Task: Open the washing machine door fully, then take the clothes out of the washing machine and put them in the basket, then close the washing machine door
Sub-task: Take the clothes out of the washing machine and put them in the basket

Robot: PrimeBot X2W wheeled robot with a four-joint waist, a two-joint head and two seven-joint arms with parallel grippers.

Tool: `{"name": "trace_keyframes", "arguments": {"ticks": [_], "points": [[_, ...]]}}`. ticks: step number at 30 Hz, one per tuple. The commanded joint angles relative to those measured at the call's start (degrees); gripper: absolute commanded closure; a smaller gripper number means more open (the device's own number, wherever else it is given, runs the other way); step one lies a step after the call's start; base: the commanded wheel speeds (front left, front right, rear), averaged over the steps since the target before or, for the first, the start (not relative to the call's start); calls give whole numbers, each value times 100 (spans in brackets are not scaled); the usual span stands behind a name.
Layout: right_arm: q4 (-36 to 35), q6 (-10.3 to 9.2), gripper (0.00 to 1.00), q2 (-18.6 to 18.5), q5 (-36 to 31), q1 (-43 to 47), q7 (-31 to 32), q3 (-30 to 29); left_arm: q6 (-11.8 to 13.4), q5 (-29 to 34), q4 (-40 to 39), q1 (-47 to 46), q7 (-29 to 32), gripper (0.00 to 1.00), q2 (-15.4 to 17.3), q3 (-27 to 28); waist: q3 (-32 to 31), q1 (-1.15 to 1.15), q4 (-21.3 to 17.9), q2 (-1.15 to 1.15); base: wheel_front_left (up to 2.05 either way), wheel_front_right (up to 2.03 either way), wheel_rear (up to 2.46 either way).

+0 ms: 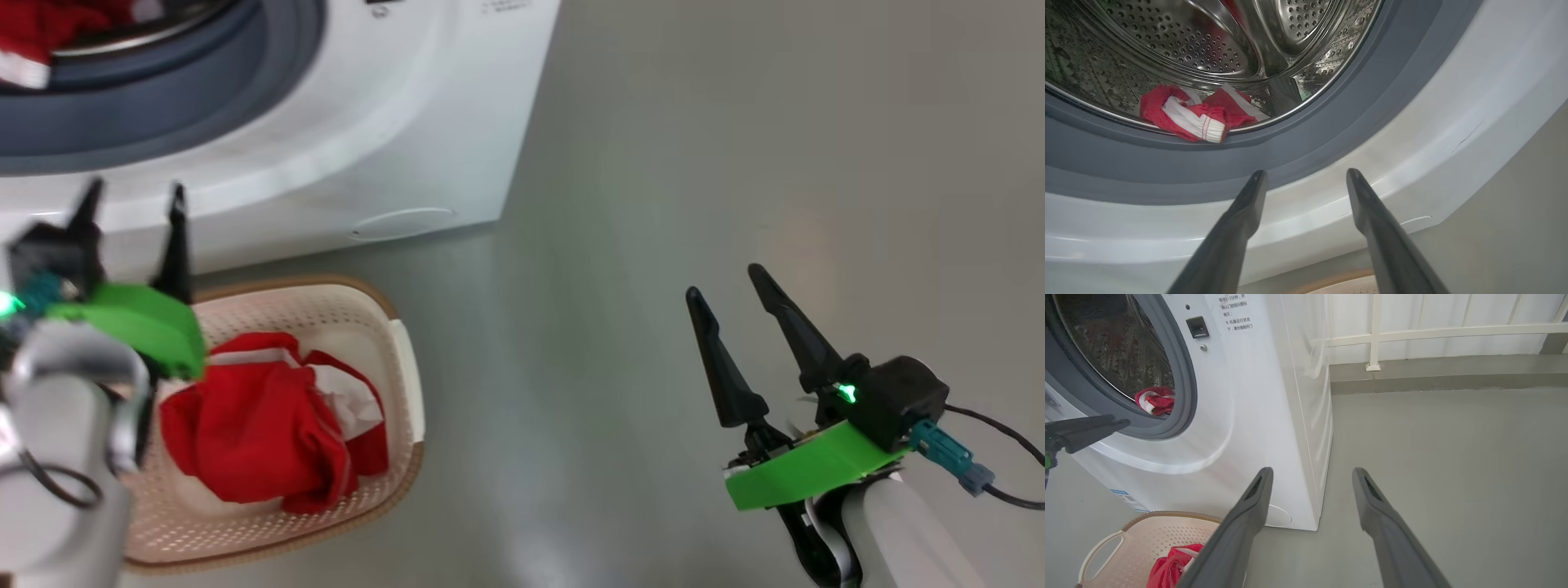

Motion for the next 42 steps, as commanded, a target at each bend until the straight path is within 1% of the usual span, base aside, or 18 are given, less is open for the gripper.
{"name": "trace_keyframes", "arguments": {"ticks": [1,7,8,9,14,18,21,25,31,32,35,37,39,40,41,42], "points": [[-73,36,0,-22,74,-89,-86,146,-53,73,-43,-274,67,0,333,196,340,0,-346,0,0,0,0],[58,36,0,-22,332,-298,-124,293,-105,275,270,-1040,386,0,890,201,505,0,-616,0,0,0,0],[58,36,0,-22,332,-298,-124,293,-105,275,270,-1040,386,0,890,201,505,0,-616,0,0,0,0],[39,36,0,-22,370,-316,-125,299,-93,297,289,-1147,427,0,956,210,531,0,-655,0,0,0,0],[-48,36,0,-22,526,-376,-127,373,-119,457,413,-1670,691,0,1370,194,683,0,-834,0,0,0,0],[-86,36,0,-22,603,-424,-127,439,-190,546,583,-2054,890,0,1683,179,776,0,-956,0,0,0,0],[-87,36,0,-22,646,-455,-127,501,-183,600,770,-2268,1035,0,1869,181,805,0,-1032,0,0,0,0],[-78,36,0,-22,703,-488,-127,559,-153,669,1023,-2461,1230,0,2032,149,833,0,-1092,0,0,0,0],[-61,36,0,-22,717,-514,-128,604,64,855,1355,-2567,1638,0,2257,73,855,0,-1139,0,0,0,0],[-60,36,0,-22,716,-515,-128,608,127,878,1435,-2600,1775,0,2278,57,859,0,-1143,0,0,0,0],[-63,36,0,-22,722,-519,-128,612,164,895,1524,-2643,1983,0,2287,15,863,0,-1144,0,0,0,0],[-61,36,0,-22,720,-521,-128,613,232,897,1607,-2650,2165,0,2297,14,856,0,-1142,0,0,0,0],[-59,36,0,-22,716,-521,-128,615,260,874,1616,-2657,2228,0,2296,17,853,0,-1139,0,0,0,0],[-57,36,0,-22,712,-522,-128,618,271,879,1623,-2647,2257,13,2305,5,849,0,-1138,0,0,0,0],[-56,36,0,-22,708,-523,-128,621,280,882,1632,-2642,2300,48,2310,-8,847,0,-1137,0,0,0,0],[-58,36,0,-22,708,-524,-128,624,285,870,1625,-2638,2305,64,2312,-8,843,0,-1137,0,0,0,0]]}}
